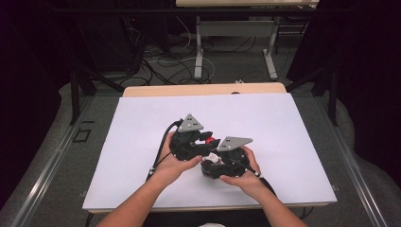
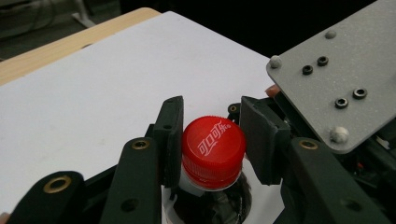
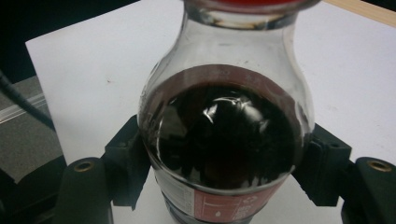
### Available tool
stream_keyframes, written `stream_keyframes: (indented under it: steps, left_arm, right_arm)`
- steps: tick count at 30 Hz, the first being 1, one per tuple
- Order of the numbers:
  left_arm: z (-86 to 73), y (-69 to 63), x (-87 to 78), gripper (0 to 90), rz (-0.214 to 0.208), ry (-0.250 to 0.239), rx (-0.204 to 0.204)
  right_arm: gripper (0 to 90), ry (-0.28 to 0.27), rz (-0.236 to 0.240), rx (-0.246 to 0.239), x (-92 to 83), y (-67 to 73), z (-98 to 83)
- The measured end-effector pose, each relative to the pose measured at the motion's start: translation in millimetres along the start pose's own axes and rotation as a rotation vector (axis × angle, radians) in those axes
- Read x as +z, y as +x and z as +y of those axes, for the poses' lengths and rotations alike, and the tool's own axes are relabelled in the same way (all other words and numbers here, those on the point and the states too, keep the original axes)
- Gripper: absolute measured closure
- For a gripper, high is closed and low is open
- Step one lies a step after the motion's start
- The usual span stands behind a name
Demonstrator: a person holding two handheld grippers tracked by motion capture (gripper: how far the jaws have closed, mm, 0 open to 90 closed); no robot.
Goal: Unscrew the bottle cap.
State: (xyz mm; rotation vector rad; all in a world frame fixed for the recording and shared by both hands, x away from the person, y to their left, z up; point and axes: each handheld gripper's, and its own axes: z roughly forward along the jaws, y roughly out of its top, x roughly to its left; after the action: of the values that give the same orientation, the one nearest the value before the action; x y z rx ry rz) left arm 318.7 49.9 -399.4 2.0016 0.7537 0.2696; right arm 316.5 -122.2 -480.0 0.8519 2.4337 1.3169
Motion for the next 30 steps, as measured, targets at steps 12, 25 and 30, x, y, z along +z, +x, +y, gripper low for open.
stream_keyframes:
  steps: [12,25,30]
  left_arm:
    - [5.2,6.4,-15.5,49.4,-0.078,0.006,0.067]
    - [1.7,18.7,-3.1,55.9,-0.175,0.026,0.074]
    - [1.5,11.4,1.6,60.7,-0.132,0.017,0.078]
  right_arm:
    - [29.7,-0.018,0.025,-0.003,-3.0,-0.7,0.6]
    - [29.7,-0.011,0.043,-0.023,-2.2,4.3,1.5]
    - [29.7,-0.008,0.039,-0.028,-0.7,5.0,1.2]
